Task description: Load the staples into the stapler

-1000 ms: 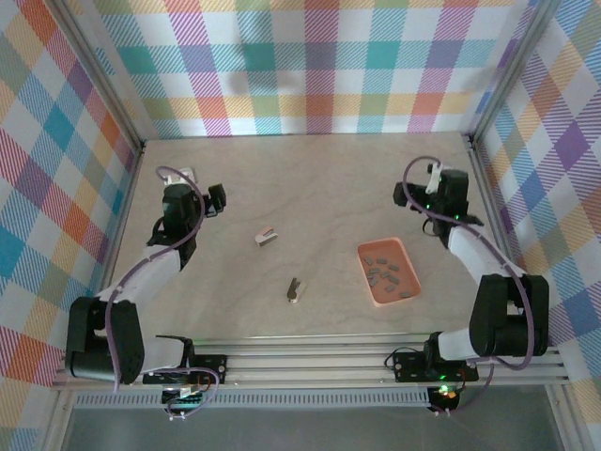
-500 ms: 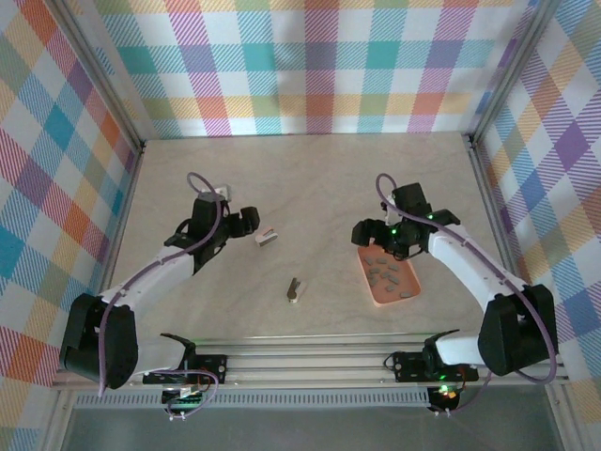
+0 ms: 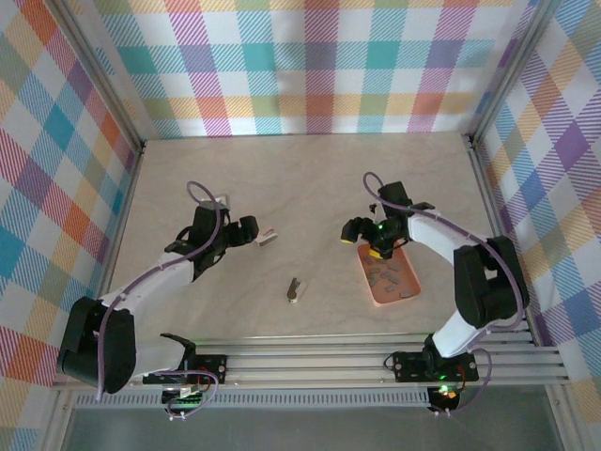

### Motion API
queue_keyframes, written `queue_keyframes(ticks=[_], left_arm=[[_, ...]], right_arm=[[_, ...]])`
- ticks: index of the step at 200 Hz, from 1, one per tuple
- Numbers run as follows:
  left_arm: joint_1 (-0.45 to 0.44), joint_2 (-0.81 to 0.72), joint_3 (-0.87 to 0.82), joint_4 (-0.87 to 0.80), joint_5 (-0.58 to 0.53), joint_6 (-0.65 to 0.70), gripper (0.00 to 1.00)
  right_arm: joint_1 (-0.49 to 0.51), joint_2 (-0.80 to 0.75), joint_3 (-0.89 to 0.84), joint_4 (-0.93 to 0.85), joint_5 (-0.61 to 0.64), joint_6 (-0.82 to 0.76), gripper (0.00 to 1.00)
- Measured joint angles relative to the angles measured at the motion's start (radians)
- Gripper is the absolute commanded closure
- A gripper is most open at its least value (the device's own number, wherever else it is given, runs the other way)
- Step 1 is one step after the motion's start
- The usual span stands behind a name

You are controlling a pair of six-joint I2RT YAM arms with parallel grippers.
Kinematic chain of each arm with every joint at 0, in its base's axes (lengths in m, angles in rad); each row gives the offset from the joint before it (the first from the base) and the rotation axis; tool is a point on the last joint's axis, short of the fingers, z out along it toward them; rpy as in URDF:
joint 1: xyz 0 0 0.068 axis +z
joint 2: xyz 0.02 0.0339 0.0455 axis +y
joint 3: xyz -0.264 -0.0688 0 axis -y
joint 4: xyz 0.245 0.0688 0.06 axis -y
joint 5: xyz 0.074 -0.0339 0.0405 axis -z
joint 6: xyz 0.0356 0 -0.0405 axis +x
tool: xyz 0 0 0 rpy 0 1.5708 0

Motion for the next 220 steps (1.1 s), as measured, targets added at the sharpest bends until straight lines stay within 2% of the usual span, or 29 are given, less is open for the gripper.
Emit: queue_keyframes(ticks=[52, 125, 148, 170, 193, 208, 220], left_arm=[[0.0, -0.048, 0.0, -0.012, -0.03, -0.003, 0.13], [0.0, -0.12, -0.02, -0.087, -0.055, -0.011, 0.18], [-0.001, -0.123, -0.02, -0.113, -0.047, -0.011, 0.21], [-0.021, -0.123, -0.01, -0.154, -0.037, -0.011, 0.22], [-0.08, -0.123, 0.015, -0.193, -0.03, -0.014, 0.23], [-0.122, -0.123, 0.032, -0.226, -0.031, -0.023, 0.24], [-0.19, -0.122, 0.049, -0.257, -0.036, -0.029, 0.24]], right_arm=[[0.0, 0.189, 0.212, 0.037, -0.003, -0.026, 0.12], [0.0, 0.572, 0.744, 0.032, 0.0, -0.131, 0.13], [0.0, 0.652, 0.856, 0.029, 0.0, -0.151, 0.13], [0.0, 0.673, 0.899, 0.03, -0.011, -0.174, 0.13], [0.0, 0.659, 0.9, 0.033, -0.024, -0.204, 0.13], [0.0, 0.609, 0.862, 0.037, -0.026, -0.224, 0.14], [0.0, 0.534, 0.801, 0.029, -0.02, -0.24, 0.15]])
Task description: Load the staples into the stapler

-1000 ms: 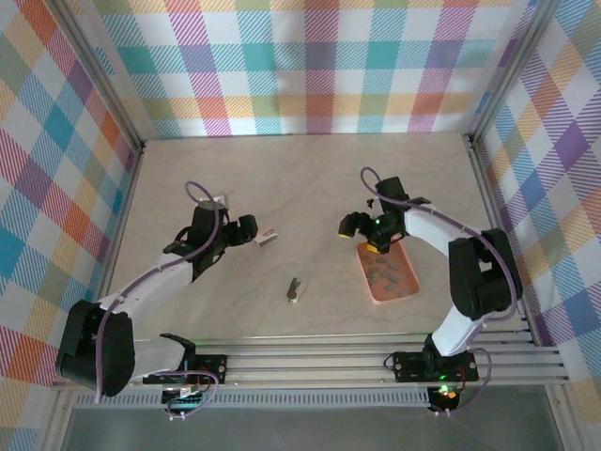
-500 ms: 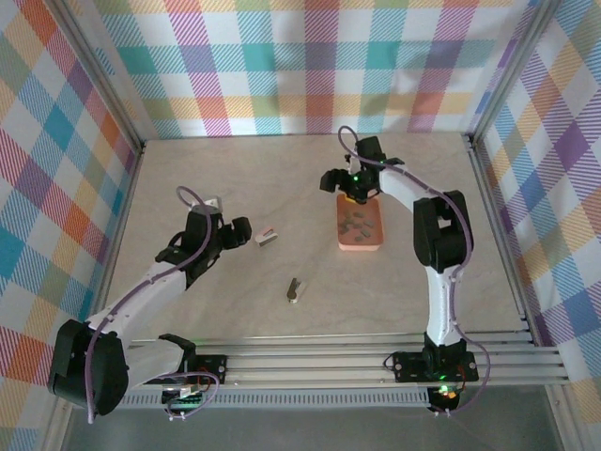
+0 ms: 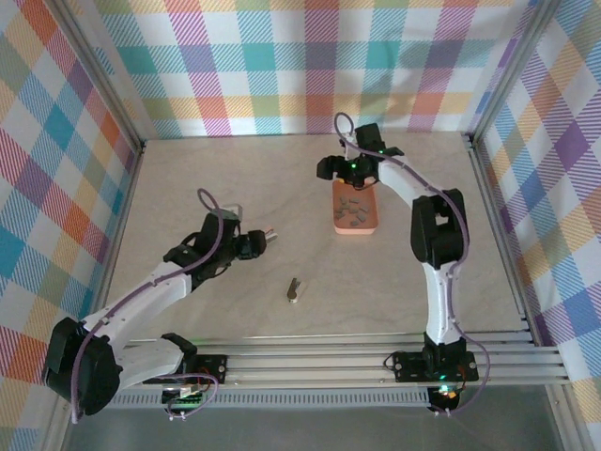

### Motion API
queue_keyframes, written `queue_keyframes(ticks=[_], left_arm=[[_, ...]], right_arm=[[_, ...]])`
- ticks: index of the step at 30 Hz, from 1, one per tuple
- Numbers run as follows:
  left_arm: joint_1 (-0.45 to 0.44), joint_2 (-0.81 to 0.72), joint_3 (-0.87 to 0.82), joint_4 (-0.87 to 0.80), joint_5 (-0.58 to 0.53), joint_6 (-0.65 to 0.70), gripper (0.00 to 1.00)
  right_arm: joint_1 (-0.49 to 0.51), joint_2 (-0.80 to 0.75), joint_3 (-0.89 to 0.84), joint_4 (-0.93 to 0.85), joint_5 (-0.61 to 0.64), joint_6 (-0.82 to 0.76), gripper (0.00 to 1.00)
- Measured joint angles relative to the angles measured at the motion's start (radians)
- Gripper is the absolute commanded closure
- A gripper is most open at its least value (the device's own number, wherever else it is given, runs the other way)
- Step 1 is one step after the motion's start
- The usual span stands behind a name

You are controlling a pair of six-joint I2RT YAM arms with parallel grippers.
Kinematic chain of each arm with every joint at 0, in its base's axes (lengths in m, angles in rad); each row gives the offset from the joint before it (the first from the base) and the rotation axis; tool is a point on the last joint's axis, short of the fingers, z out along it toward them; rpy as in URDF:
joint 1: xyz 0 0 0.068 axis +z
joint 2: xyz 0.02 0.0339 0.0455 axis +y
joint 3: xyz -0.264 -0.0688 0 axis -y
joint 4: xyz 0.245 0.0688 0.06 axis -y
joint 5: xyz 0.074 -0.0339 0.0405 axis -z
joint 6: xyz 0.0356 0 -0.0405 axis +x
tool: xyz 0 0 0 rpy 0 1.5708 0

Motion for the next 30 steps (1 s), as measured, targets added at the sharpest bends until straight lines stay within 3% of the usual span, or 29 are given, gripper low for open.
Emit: queue_keyframes(ticks=[6, 13, 22, 25, 30], left_arm=[[-0.206, 0.071, 0.062, -0.083, -0.048, -0.027, 0.26], [-0.379, 0.333, 0.167, -0.145, -0.1, -0.074, 0.28], [-0.423, 0.647, 0.32, -0.16, -0.08, -0.078, 0.41], [-0.425, 0.678, 0.338, -0.169, -0.072, -0.078, 0.47], [-0.426, 0.676, 0.342, -0.179, -0.063, -0.08, 0.48]], right_arm=[[0.0, -0.364, -0.287, 0.006, 0.03, -0.024, 0.16], [0.0, -0.657, -0.649, 0.047, 0.044, 0.002, 0.17], [0.0, -0.757, -0.827, 0.05, 0.047, 0.043, 0.17], [0.0, -0.769, -0.829, 0.06, 0.047, 0.05, 0.18], [0.0, -0.77, -0.83, 0.067, 0.043, 0.06, 0.18]])
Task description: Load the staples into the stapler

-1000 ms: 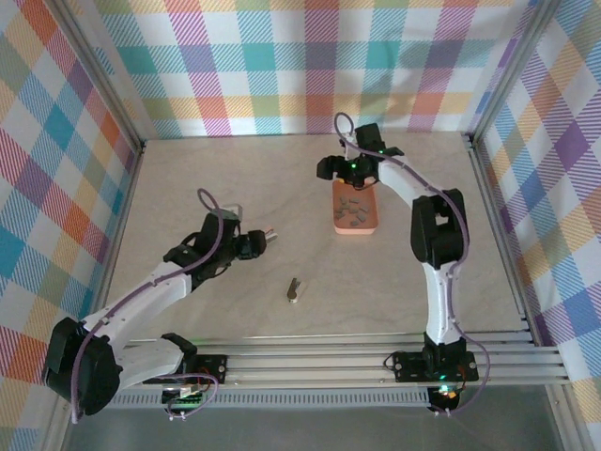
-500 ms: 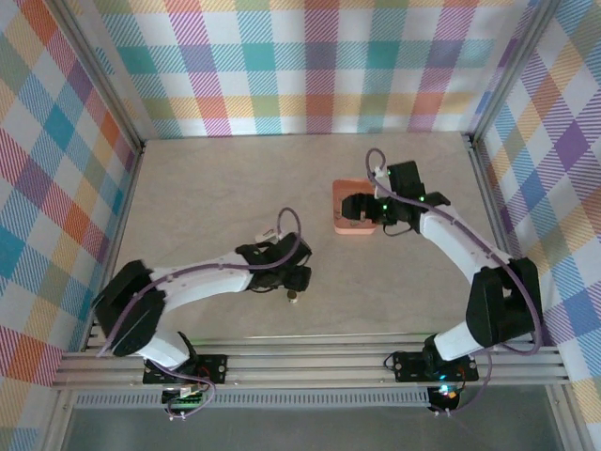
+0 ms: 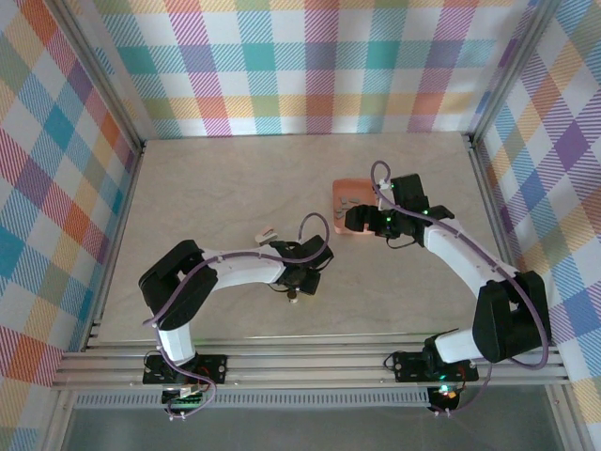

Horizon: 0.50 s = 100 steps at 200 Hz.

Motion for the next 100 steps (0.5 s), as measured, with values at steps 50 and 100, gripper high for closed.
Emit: queue_keyframes(ticks=[50, 100], left_arm=[[-0.001, -0.048, -0.006, -0.035, 0.019, -0.023, 0.61], [-0.001, -0.1, -0.022, -0.035, 0.014, -0.049, 0.67]], right_arm=[[0.0, 0.0, -0.022, 0.031, -0.019, 0.023, 0.18], [0.006, -0.001, -0.056, 0.063, -0.024, 0.039, 0.19]])
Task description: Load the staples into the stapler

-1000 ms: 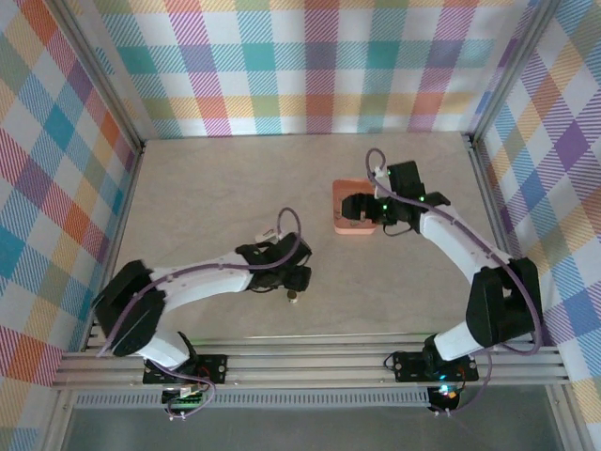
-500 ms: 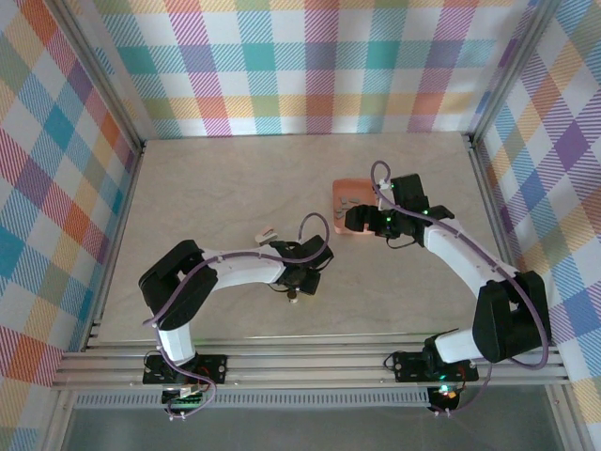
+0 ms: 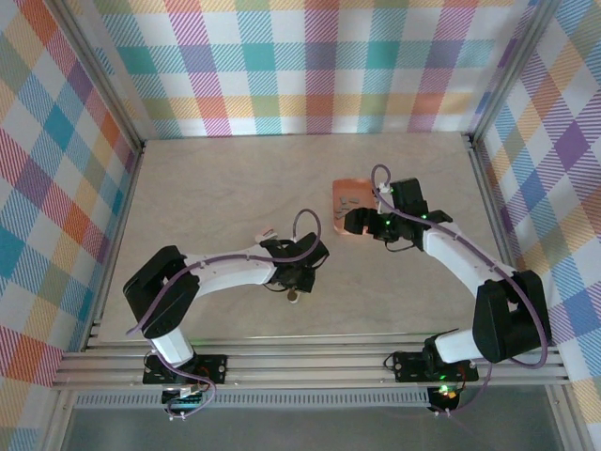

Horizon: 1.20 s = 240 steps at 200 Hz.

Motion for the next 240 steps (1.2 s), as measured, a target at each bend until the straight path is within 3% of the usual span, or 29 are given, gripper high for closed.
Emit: queue_keyframes(ticks=[66, 121, 162, 240], left_arm=[[0.004, -0.129, -0.092, 0.069, -0.048, -0.109, 0.65], [0.04, -0.263, -0.2, 0.288, -0.088, -0.324, 0.66], [0.081, -0.279, -0.263, 0.389, -0.073, -0.441, 0.66], [0.112, -0.311, -0.309, 0.558, -0.018, -0.561, 0.66]], right_arm=[[0.062, -0.121, -0.123, 0.042, 0.028, 0.018, 0.28], [0.227, -0.308, -0.323, 0.136, 0.054, 0.1, 0.32], [0.326, -0.24, -0.342, 0.246, 0.038, 0.135, 0.3], [0.348, -0.137, -0.334, 0.407, -0.057, 0.141, 0.32]])
